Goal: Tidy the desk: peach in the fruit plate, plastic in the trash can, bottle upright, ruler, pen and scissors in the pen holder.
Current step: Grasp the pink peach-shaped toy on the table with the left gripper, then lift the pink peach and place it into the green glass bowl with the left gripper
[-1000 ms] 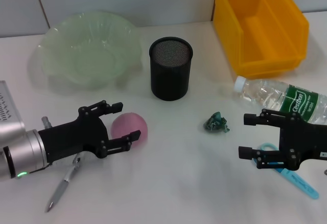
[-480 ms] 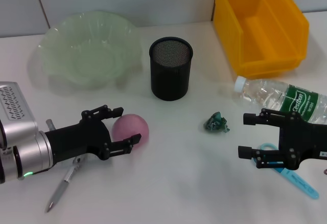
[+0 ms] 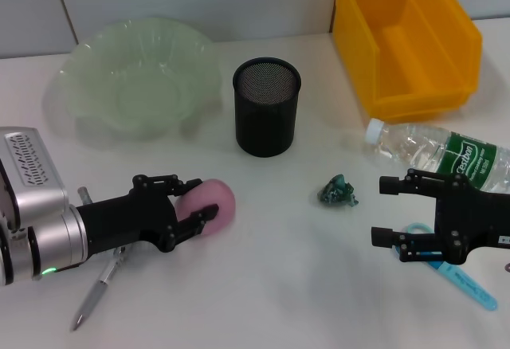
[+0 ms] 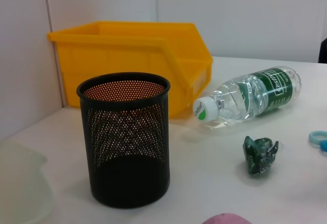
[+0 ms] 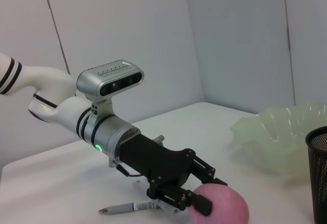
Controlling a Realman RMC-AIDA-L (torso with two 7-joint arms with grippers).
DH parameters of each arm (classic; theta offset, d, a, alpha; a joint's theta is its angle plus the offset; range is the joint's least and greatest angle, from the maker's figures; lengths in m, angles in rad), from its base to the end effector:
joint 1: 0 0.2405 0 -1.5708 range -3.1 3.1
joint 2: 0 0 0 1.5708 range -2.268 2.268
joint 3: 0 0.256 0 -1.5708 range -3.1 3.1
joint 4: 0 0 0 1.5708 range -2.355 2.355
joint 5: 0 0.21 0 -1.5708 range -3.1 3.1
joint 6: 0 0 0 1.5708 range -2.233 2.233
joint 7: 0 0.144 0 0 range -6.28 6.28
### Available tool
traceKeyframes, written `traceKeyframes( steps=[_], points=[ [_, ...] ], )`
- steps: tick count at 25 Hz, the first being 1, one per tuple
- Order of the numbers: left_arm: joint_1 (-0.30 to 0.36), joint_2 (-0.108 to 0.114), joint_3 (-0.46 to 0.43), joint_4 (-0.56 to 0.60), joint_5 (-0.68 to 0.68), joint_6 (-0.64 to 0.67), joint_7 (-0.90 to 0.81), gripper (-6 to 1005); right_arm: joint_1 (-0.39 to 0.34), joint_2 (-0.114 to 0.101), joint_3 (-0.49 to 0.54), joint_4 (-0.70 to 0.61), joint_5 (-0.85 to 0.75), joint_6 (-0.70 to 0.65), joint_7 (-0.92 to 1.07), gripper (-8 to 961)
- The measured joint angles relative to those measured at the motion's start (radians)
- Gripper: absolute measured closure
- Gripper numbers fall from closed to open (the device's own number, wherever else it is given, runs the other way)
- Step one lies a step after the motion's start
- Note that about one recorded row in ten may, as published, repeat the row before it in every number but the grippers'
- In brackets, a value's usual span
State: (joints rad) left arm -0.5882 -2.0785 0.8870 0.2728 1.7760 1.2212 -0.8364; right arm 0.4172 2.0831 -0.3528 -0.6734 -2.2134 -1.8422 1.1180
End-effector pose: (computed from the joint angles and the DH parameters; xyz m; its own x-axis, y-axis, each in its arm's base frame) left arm -0.2776 0.3261 -0.0748 0.9083 0.1317 0.3970 0.2723 -0.9066 -0.3224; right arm 0.3044 0.2647 0.0247 0.7938 -0.2391 -0.5593 -0.3905 -0.9053 -0.1673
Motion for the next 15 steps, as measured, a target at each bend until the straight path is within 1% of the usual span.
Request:
traceKeyframes(
  steps=[9,15],
  points=[
    [-0.001,0.000,-0.004,0.002,-0.005,0.001,-0.002,584,0.000,0.000,0.000,0.000,0.000,0.000,0.001,129],
    [0.004,0.003,-0.011,0.019,-0.047,0.041,-0.004,640,-0.001,0.000,0.000,0.000,0.000,-0.001,0.002,129]
  ],
)
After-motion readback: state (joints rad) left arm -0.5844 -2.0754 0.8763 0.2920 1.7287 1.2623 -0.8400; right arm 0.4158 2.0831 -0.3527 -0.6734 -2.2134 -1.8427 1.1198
